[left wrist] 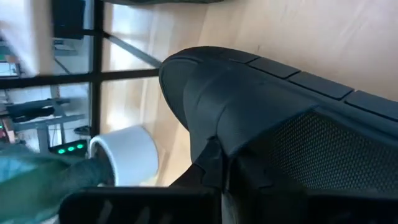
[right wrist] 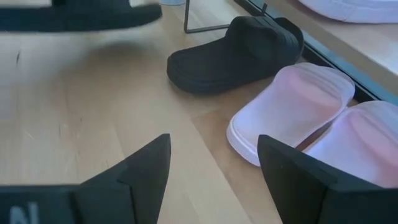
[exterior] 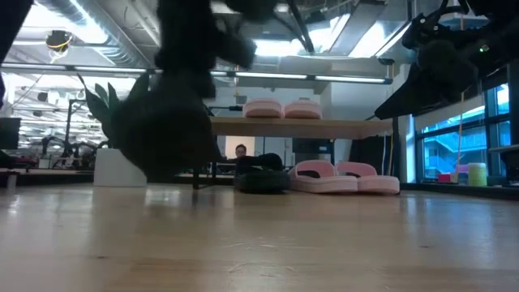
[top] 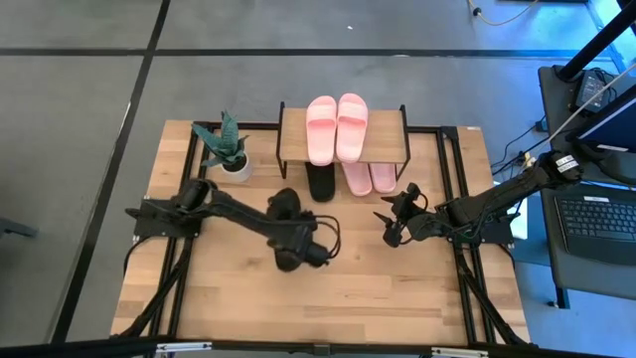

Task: Pick and place slides into the shelf
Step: Put the black slipper under the shelf

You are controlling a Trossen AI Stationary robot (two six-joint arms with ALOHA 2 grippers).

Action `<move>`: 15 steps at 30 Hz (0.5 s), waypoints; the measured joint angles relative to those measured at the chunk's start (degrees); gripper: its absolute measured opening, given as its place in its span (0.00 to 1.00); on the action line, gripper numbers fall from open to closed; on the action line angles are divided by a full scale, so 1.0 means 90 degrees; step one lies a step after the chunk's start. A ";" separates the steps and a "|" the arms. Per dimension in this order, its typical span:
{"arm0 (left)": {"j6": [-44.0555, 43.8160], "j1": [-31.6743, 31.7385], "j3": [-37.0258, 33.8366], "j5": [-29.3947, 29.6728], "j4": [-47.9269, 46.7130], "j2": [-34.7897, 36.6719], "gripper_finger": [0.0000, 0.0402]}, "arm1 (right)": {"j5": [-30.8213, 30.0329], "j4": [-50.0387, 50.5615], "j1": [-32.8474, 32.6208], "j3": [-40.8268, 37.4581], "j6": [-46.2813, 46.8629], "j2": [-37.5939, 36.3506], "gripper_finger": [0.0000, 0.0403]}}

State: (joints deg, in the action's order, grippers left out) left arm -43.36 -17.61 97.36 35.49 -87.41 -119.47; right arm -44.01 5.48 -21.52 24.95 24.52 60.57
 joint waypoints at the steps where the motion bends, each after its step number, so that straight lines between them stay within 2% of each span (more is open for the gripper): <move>1: 0.0111 0.0084 0.0000 -0.0003 0.0099 -0.0086 0.01 | 0.0000 0.0004 0.0001 0.0000 0.0044 -0.0001 0.60; 7: 0.0672 0.0496 0.0007 0.0017 0.0354 -0.0676 0.01 | 0.0000 0.0000 0.0002 0.0000 0.0062 0.0001 0.60; 15: 0.0789 0.0841 0.0013 0.0061 0.0443 -0.1136 0.01 | 0.0000 -0.0017 0.0000 0.0000 0.0101 0.0001 0.60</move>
State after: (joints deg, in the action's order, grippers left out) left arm -36.26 -10.04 97.48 36.04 -83.42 -129.69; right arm -44.01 5.32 -21.52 24.95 25.43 60.58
